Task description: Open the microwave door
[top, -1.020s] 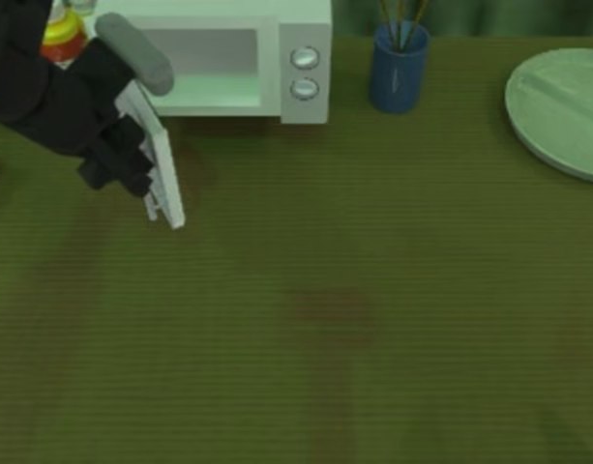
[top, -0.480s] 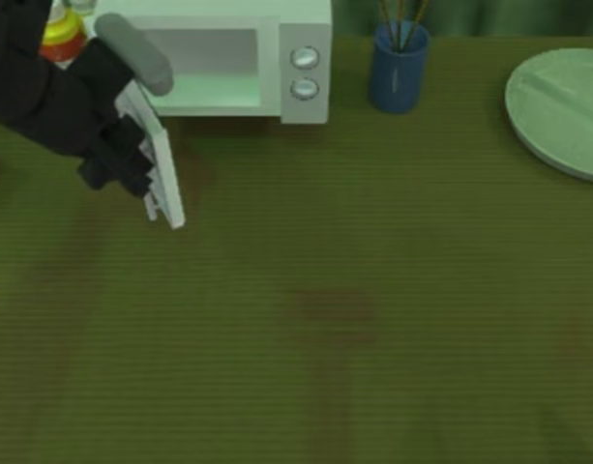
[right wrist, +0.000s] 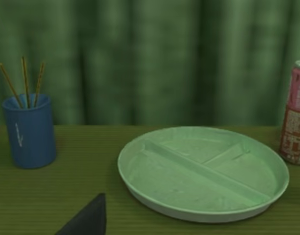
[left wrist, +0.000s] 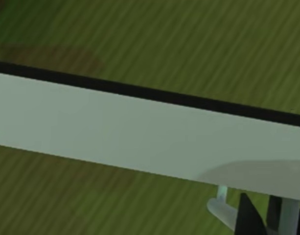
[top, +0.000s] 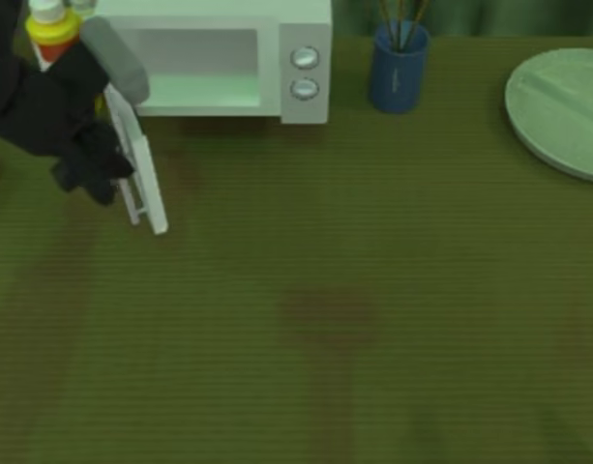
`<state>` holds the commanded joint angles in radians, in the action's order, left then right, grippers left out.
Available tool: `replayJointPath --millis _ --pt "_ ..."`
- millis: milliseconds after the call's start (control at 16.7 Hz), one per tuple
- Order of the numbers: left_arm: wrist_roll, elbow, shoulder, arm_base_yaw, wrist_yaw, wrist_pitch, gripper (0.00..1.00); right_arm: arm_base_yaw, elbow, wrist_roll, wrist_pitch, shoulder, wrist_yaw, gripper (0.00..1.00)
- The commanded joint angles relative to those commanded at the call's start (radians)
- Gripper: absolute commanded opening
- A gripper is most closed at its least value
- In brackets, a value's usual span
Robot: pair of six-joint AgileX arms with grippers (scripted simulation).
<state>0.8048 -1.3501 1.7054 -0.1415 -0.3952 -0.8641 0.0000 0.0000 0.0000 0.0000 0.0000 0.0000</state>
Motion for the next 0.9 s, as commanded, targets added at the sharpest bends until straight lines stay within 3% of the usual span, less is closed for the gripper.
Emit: replayJointPath --millis 240,900 --pt "0.065 -0.007 0.000 0.026 -0.026 -0.025 0.00 0.000 0.000 0.000 0.000 0.000 0.000 1.00" --pt "0.065 -0.007 0.000 0.026 -0.026 -0.025 0.00 0.000 0.000 0.000 0.000 0.000 0.000 1.00"
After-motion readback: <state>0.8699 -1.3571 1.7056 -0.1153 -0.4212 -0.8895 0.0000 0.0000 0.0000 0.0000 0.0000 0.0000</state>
